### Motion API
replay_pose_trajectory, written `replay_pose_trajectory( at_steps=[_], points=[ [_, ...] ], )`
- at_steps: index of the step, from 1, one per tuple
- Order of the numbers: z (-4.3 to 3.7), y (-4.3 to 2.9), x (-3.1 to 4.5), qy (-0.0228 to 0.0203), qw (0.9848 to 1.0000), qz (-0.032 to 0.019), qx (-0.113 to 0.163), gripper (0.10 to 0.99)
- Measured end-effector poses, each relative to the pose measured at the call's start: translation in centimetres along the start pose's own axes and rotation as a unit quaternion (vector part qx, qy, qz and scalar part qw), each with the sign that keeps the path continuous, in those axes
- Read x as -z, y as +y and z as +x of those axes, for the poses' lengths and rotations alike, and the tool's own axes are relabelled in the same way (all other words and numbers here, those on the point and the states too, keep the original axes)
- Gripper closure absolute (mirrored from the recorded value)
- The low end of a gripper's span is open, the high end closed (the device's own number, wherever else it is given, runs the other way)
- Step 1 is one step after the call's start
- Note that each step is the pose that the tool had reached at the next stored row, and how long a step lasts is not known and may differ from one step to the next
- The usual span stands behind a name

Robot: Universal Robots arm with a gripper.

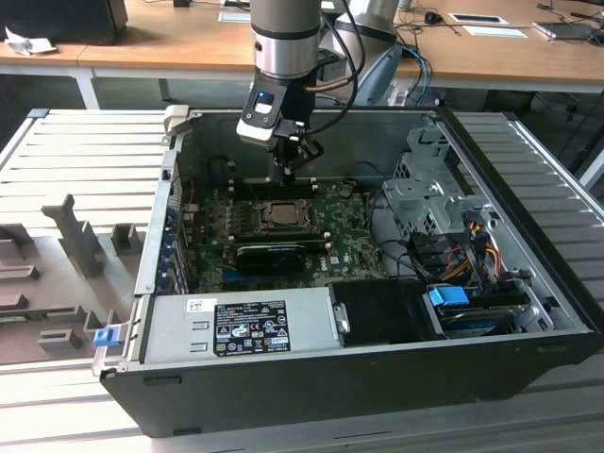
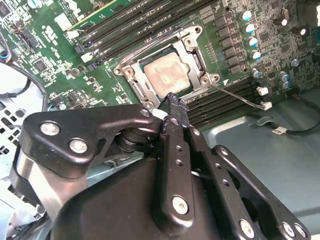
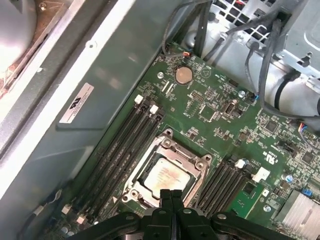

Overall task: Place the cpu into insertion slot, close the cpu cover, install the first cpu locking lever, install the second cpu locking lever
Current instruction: 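Install the first cpu locking lever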

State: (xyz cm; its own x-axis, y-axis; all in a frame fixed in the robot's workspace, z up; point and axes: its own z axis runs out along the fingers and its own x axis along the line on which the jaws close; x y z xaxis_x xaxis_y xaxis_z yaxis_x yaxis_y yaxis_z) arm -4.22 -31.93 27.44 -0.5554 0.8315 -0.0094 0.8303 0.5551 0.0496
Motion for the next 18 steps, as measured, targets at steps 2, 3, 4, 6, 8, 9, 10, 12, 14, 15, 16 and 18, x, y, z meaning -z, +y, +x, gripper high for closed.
replay_pose_trajectory(
  at_steps=[2, 3, 4, 6, 8, 9, 10, 12, 14, 15, 16, 18],
  points=[
    [0.0, 0.0, 0.0, 0.0003, 1.0, -0.0001, 0.006, 0.98],
    [0.0, 0.0, 0.0, 0.0005, 0.9999, -0.0001, 0.011, 0.98],
    [0.0, 0.0, 0.0, 0.0007, 0.9999, -0.0002, 0.015, 0.98],
    [0.0, 0.0, 0.0, 0.0012, 0.9997, -0.0003, 0.024, 0.98],
    [0.0, 0.0, 0.0, 0.0019, 0.9993, -0.0004, 0.037, 0.98],
    [0.0, 0.0, 0.0, 0.0021, 0.9991, -0.0004, 0.043, 0.98],
    [0.0, 0.0, 0.0, 0.0026, 0.9986, -0.0005, 0.052, 0.98],
    [0.0, 0.0, 0.0, 0.0031, 0.998, -0.0006, 0.063, 0.98],
    [0.0, 0.0, 0.0, 0.0043, 0.9963, -0.0008, 0.086, 0.98],
    [0.0, 0.0, 0.0, 0.0046, 0.9957, -0.0009, 0.092, 0.98],
    [0.0, 0.0, 0.0, 0.0047, 0.9954, -0.0009, 0.096, 0.98],
    [0.0, 0.0, 0.0, 0.0051, 0.9947, -0.001, 0.103, 0.98]
  ],
)
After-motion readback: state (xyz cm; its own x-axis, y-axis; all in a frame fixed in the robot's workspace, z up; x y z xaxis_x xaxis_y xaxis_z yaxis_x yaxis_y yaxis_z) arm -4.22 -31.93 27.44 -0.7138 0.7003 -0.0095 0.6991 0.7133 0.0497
